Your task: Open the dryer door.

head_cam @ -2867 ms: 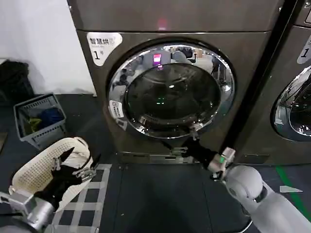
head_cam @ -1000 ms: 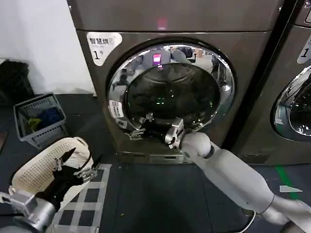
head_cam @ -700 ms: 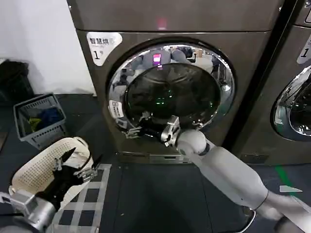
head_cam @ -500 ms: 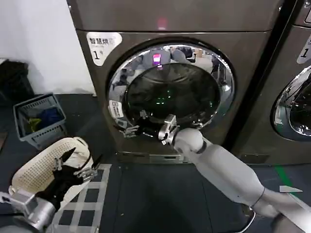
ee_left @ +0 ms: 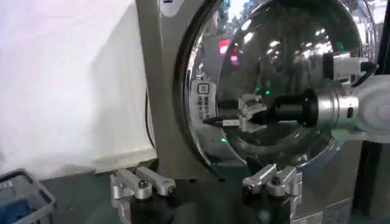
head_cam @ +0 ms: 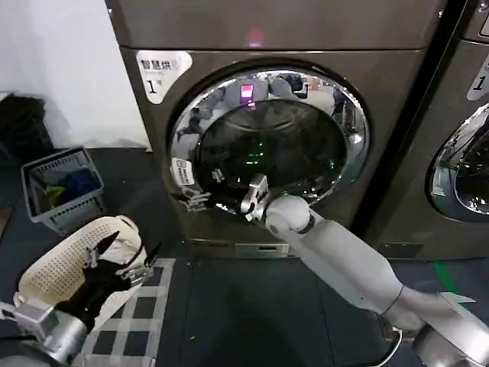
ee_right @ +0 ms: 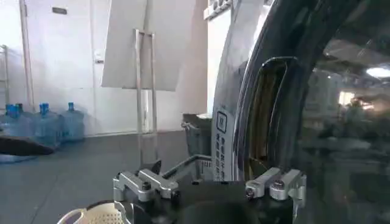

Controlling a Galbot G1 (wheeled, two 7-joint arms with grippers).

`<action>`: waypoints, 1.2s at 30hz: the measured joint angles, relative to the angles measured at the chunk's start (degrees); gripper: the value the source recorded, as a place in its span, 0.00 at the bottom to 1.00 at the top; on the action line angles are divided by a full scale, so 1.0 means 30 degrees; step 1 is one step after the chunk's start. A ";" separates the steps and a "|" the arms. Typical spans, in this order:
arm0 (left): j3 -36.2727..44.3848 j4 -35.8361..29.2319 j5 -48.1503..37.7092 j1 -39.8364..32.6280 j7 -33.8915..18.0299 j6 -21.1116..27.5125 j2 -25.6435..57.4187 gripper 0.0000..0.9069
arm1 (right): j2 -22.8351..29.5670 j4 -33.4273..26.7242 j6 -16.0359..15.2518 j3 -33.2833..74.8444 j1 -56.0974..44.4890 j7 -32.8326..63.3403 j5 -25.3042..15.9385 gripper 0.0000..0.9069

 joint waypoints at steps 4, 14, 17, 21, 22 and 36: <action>-0.0019 -0.0056 -0.0002 0.0014 0.0000 0.0000 -0.0003 1.00 | 0.0020 -0.0148 -0.0009 -0.0127 0.0182 -0.0609 0.0145 1.00; -0.0462 -0.0010 -0.0159 -0.0160 -0.0013 -0.0193 0.0075 1.00 | -0.0281 0.0242 -0.0219 -0.0385 0.0359 -0.1639 0.0636 1.00; -0.0745 0.0064 -0.0323 -0.0342 -0.0082 -0.0282 0.0187 1.00 | -0.0424 0.0437 -0.0277 -0.0453 0.0374 -0.1844 0.0803 1.00; -0.1165 0.0158 -0.0766 -0.0574 -0.0173 -0.0292 0.0360 1.00 | -0.0668 0.0775 -0.0390 -0.0493 0.0304 -0.2054 0.1009 1.00; -0.1290 0.0202 -0.0950 -0.0644 -0.0189 -0.0290 0.0409 1.00 | -0.0725 0.0879 -0.0402 -0.0512 0.0273 -0.2099 0.1072 1.00; -0.2354 0.1186 -0.2571 -0.1590 -0.0353 -0.0289 0.1415 1.00 | -0.2461 0.3158 -0.0466 -0.0873 -0.0114 -0.3336 0.2193 1.00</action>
